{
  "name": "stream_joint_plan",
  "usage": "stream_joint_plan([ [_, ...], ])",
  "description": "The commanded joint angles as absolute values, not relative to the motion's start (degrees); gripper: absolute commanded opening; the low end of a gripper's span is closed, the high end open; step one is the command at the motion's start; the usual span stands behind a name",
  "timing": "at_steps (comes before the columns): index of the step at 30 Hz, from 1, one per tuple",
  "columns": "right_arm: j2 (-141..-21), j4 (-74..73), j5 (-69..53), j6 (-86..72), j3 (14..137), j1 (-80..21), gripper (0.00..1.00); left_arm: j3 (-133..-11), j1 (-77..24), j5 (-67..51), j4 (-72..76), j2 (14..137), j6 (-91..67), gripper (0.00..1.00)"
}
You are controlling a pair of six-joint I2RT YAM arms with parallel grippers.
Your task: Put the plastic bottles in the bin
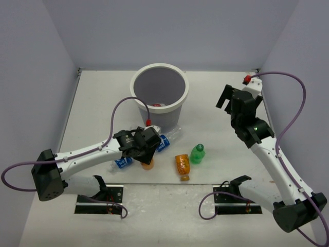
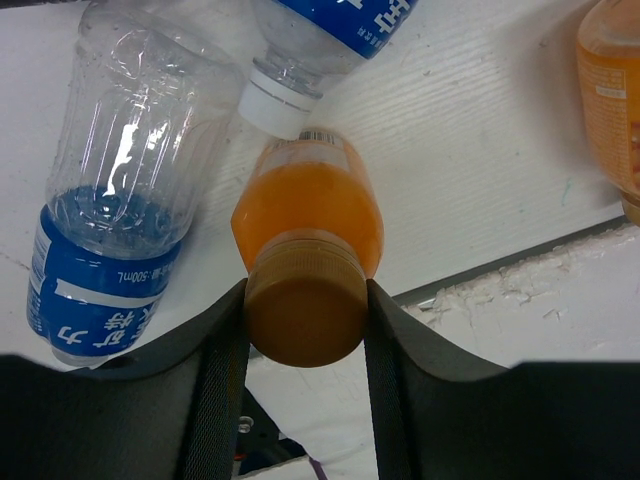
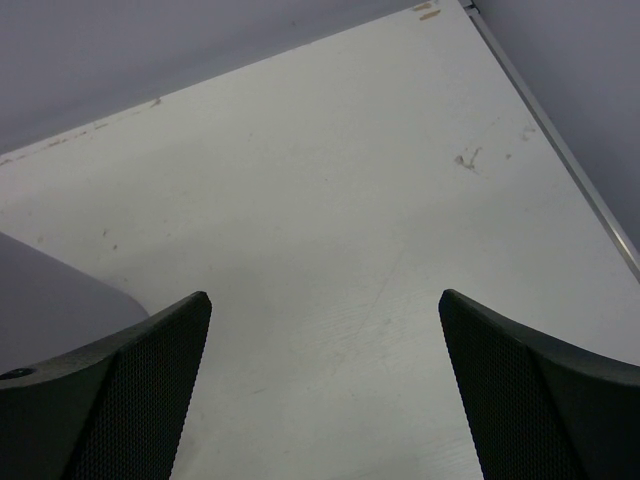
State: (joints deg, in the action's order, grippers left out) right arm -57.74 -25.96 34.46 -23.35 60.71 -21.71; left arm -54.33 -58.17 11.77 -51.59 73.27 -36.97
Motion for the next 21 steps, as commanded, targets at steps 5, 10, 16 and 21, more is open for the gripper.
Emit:
stream_joint_plan([
  [5, -57.3, -26.4, 35.0, -24.7, 60.6, -21.6, 0.99, -58.3, -59.5, 11.9, -52.1, 73.0, -36.6, 0.0],
  [10, -53.8, -27.6, 32.5, -27.9, 55.7, -21.5, 0.99, -62.8, -60.9, 9.4, -46.5, 67.4, -33.8, 0.0],
  [16, -46.1, -27.9, 22.0, -27.1, 50.4, -21.6, 0.99, -70.2, -61.3, 2.5, -35.3, 60.0, -29.5, 0.0],
  [21, -36.5, -19.2, 5.2, -24.4, 43.7, -21.6, 0.99, -75.3, -61.2, 5.3, -30.5, 58.4, -29.6, 0.0],
])
